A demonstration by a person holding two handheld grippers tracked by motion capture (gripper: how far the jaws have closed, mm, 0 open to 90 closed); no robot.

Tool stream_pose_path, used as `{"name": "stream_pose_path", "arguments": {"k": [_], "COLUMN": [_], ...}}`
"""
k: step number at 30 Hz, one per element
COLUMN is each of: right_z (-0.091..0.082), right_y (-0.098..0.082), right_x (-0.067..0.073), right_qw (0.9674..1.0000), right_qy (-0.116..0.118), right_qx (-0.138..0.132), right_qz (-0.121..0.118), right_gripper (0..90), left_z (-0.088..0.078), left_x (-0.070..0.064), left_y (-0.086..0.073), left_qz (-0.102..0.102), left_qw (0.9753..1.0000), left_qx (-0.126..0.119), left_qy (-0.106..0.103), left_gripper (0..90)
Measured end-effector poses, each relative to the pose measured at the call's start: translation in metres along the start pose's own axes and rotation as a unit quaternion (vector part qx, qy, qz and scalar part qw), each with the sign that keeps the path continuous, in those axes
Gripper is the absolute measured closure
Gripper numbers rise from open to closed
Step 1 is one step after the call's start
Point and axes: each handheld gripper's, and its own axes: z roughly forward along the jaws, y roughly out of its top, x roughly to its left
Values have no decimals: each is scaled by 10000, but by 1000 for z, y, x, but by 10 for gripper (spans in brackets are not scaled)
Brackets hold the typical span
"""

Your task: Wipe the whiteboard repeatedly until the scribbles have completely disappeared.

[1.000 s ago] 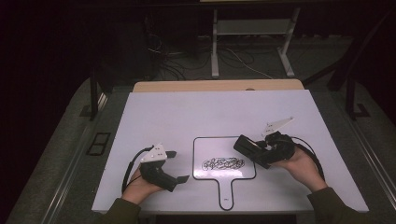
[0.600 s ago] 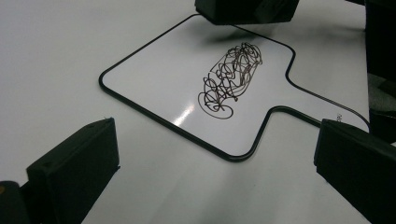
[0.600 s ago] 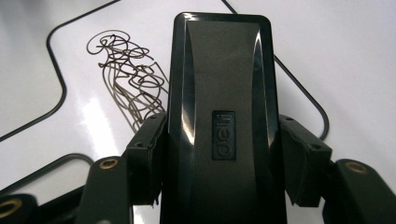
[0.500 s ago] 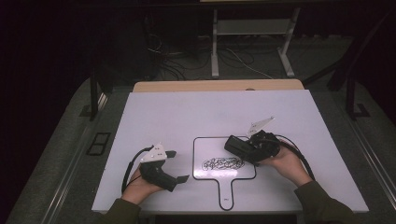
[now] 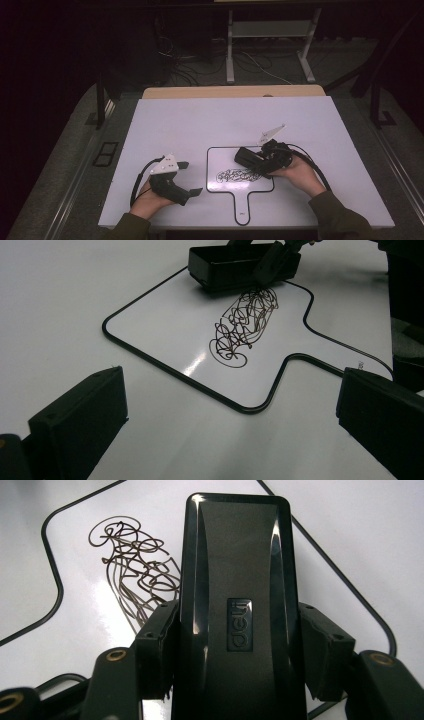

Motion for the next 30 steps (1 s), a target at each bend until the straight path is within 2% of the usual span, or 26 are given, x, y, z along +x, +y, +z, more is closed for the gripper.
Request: {"name": "stream_pose_path", "arguments": {"k": [7,14,15,17,26,30], "right_z": [4,7,8,9,10,11], "right_y": [0,0,-1,-1,0,1], "right_x": [1,4,5,5,9,17], "right_qw": [9999,9989,9979,9976,9966,9962], "right_qy": [-29,-334,-453,-493,-571,-558], "right_qx": [87,205,285,302,328,340], "right_qz": [-40,-269,-352,-387,-491,-572], "right_gripper": [388,388,388,387,388,388], "left_z": [0,0,0,0,0,0], "left_x": [-1,-1,-1,-1,-1,-1], "left_y": [0,0,0,0,0,1], "left_qz": [-1,12,12,13,18,27], "left_qw": [10000,10000,10000,10000,10000,10000], "left_qx": [0,6,7,1,7,6], "left_qy": [-1,0,-1,0,2,0], "left_gripper": [0,0,0,0,0,0]}}
